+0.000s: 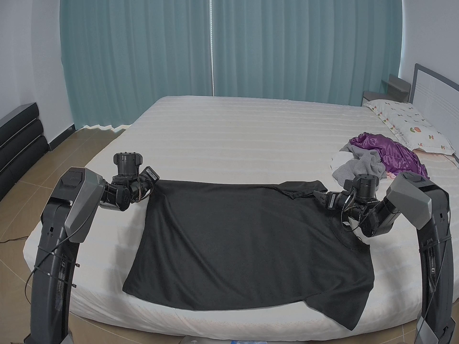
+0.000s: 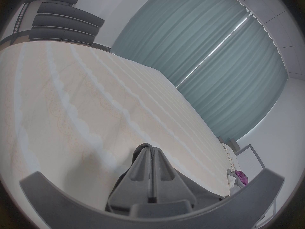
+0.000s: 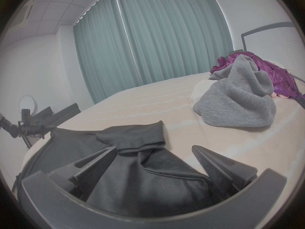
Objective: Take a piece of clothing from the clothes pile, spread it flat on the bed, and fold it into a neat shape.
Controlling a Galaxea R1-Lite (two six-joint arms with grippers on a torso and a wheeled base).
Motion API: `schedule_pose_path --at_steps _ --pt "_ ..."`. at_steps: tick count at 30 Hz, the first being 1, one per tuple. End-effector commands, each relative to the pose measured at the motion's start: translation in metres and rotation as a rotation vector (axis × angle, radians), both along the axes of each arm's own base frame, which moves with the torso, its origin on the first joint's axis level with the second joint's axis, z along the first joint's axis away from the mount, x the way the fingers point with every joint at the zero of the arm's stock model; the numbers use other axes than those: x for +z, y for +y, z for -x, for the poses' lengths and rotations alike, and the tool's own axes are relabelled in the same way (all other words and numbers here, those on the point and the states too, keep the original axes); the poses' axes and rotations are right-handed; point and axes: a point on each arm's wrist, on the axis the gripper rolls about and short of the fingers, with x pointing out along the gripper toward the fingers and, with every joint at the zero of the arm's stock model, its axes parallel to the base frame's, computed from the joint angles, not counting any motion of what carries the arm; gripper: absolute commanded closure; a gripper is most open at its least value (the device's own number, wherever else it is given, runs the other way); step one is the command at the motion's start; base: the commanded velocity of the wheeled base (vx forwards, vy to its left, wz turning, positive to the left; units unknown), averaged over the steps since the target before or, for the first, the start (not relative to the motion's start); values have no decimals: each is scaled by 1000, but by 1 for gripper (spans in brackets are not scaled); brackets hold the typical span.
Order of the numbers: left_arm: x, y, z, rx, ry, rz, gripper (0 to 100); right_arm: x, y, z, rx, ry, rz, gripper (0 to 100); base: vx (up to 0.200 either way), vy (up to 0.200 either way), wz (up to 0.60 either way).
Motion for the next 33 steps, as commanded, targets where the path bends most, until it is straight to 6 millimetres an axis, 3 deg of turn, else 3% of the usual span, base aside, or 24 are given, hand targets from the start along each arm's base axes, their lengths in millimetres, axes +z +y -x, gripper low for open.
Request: schedule_pose_path --at_steps 1,9,14,23,28,29,33 --pt "0 0 0 0 -1 1 100 -14 7 0 15 23 30 0 0 0 0" --pt "1 0 0 1 -3 0 100 -21 3 -14 -62 34 92 0 0 0 0" --pt "1 0 0 1 -1 0 100 -17 -18 -34 -189 16 124 0 0 0 0" --pt "2 0 0 1 -3 -1 100 -9 -58 -44 -296 -3 113 0 0 0 0" --pt "4 0 0 1 -6 0 100 1 -57 -44 -324 -24 -15 0 0 0 0" --pt "4 0 0 7 -6 -2 100 12 -52 -44 -326 -34 -82 0 0 0 0" --pt "6 0 0 10 -7 -3 100 22 -40 -39 -252 -15 -168 0 0 0 0"
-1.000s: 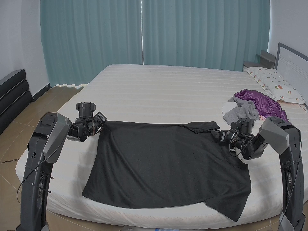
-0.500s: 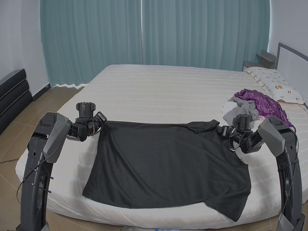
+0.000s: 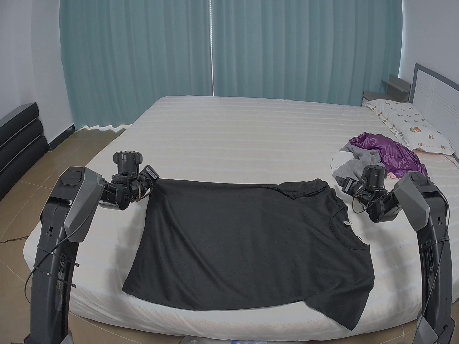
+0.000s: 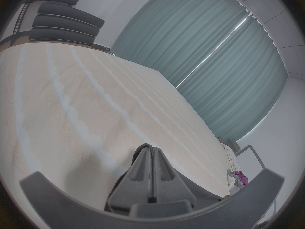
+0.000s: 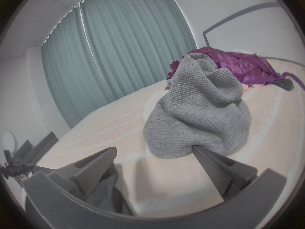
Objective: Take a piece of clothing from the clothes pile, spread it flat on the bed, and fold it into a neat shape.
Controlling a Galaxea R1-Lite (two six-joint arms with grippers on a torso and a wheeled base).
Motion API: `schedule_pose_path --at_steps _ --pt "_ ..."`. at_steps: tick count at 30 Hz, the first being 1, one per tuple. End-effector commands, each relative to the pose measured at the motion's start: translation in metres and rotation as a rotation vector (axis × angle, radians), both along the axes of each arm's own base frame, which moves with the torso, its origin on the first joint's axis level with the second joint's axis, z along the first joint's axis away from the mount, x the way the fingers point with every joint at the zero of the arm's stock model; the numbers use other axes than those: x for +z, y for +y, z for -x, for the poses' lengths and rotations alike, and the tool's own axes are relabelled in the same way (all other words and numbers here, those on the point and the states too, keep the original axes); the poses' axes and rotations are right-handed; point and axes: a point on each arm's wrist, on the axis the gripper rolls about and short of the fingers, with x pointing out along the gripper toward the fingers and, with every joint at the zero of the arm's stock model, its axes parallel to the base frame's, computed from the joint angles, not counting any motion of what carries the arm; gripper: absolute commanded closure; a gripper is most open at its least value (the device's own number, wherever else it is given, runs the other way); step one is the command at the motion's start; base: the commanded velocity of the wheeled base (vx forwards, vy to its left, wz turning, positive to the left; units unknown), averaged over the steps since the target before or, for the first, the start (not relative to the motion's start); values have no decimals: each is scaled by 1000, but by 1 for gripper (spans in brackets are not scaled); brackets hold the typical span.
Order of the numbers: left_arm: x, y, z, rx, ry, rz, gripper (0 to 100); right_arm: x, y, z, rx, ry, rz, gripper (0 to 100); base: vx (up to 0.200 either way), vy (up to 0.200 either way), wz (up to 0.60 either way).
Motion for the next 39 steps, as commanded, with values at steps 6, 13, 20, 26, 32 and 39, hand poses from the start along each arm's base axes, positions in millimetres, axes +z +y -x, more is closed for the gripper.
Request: schedule_pose_path --at_steps 6,13,20,26,32,39 --pt "3 0 0 3 -7 -2 100 22 40 6 134 -9 -141 0 0 0 0" --pt "3 0 0 3 -5 -2 100 8 52 3 162 12 -157 0 0 0 0" --pt "2 0 0 3 -4 -2 100 0 45 1 151 20 -158 100 0 0 0" --pt "1 -2 0 0 -2 -2 100 -4 45 -2 146 12 -158 100 0 0 0" --pt "2 -1 0 2 -5 -3 100 7 41 -8 130 -36 -160 100 0 0 0" --pt "4 -1 0 3 -11 -3 100 25 30 -16 55 -105 -201 100 0 0 0"
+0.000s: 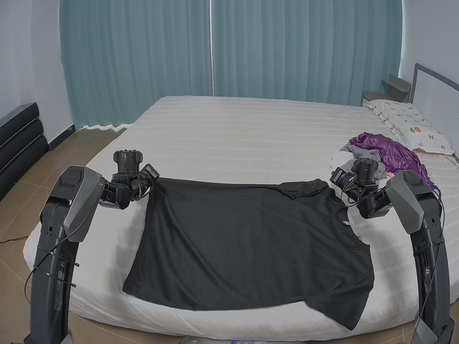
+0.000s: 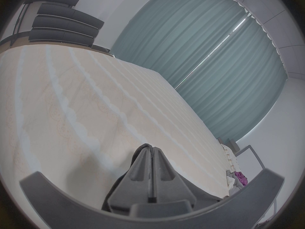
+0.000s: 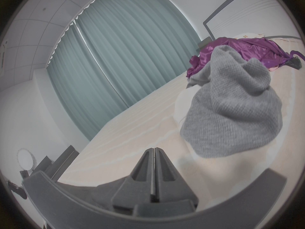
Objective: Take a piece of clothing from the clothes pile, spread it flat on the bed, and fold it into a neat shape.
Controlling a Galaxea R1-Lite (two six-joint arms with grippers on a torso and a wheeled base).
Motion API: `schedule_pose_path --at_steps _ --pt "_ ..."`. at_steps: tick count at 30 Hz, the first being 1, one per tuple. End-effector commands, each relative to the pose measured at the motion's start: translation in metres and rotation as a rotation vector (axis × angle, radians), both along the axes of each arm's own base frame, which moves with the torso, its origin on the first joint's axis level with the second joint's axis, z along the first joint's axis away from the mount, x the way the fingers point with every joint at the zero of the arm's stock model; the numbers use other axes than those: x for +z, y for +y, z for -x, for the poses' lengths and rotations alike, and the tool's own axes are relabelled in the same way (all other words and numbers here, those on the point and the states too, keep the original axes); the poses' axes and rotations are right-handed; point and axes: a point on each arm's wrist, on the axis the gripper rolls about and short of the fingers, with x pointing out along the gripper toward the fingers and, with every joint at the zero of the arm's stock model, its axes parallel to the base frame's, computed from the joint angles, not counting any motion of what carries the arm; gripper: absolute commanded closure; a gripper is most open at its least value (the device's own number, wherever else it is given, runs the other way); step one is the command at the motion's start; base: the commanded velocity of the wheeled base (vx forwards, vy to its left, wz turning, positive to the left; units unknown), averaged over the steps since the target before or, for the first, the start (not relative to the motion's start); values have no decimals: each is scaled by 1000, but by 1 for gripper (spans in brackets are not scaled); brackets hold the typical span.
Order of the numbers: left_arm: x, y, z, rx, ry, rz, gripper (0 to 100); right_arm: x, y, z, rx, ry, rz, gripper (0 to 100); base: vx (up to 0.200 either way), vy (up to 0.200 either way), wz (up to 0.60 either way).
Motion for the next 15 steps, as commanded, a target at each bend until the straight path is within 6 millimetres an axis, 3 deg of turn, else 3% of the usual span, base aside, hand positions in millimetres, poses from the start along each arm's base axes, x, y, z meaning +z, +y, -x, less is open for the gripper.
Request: schedule_pose_path --at_steps 1,7,8,15 --pt "1 0 0 2 -3 0 100 7 -6 -3 -20 -21 -6 100 0 0 0" --pt "-1 0 0 0 3 -1 100 -5 -8 4 -13 35 -14 100 0 0 0" --pt "-1 0 0 0 3 -1 100 -5 -8 4 -13 35 -14 0 0 0 0" --pt "-2 -1 0 -1 6 -1 100 -14 -1 6 7 58 -15 0 0 0 0"
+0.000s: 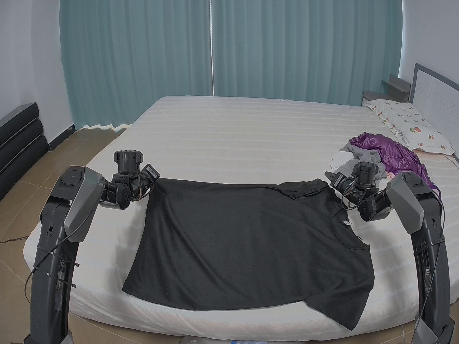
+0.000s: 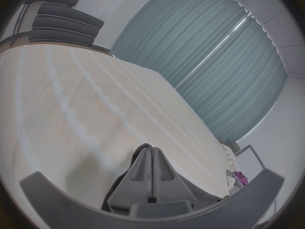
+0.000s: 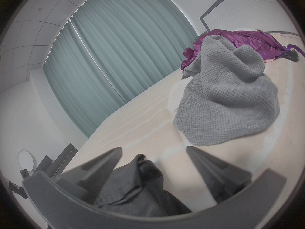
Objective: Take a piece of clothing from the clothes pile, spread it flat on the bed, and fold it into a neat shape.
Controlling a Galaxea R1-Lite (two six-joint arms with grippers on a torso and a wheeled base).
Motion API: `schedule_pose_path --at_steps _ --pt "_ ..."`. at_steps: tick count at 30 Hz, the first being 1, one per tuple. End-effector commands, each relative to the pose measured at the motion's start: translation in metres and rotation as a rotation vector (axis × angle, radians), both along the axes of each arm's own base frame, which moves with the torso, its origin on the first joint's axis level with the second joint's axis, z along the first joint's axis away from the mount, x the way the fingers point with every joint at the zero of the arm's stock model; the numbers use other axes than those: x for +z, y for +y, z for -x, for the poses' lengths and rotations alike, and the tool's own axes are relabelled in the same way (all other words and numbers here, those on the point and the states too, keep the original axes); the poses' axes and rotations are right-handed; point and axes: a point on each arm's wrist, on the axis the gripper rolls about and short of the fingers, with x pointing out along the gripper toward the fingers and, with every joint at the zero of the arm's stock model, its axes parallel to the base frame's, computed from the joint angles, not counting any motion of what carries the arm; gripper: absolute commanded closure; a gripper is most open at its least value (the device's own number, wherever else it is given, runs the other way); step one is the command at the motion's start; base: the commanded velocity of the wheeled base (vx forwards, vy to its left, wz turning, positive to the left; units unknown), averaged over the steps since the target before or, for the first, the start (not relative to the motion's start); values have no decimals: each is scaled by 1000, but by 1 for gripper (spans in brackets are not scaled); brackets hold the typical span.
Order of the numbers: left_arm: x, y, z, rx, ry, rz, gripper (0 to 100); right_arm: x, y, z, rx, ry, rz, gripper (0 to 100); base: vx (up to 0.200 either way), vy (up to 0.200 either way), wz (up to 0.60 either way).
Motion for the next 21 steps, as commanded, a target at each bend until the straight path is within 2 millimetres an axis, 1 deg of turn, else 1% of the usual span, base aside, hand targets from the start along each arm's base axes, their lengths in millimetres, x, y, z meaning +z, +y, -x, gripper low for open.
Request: schedule_pose_path --at_steps 1,6,7,8,11,16,20,21 --pt "-1 0 0 0 2 0 100 -3 2 1 5 9 0 0 0 0 0" --pt "-3 -1 1 -1 7 -1 100 -3 2 1 6 11 -2 0 0 0 0" --pt "-4 -1 1 -1 10 -1 100 -9 2 3 8 30 -1 0 0 0 0" --pt "-4 -1 1 -1 10 -1 100 -10 2 4 9 35 -1 100 0 0 0" --pt "-4 -1 1 -1 10 -1 100 -17 7 9 40 67 -8 100 0 0 0" --pt "-4 -1 1 -1 10 -1 100 -23 9 10 48 81 -9 100 0 0 0" --pt "-4 -1 1 -1 10 -1 100 -21 9 9 48 70 -9 100 0 0 0" --pt "-4 -1 1 -1 10 -1 100 -13 8 7 43 46 -10 100 0 0 0"
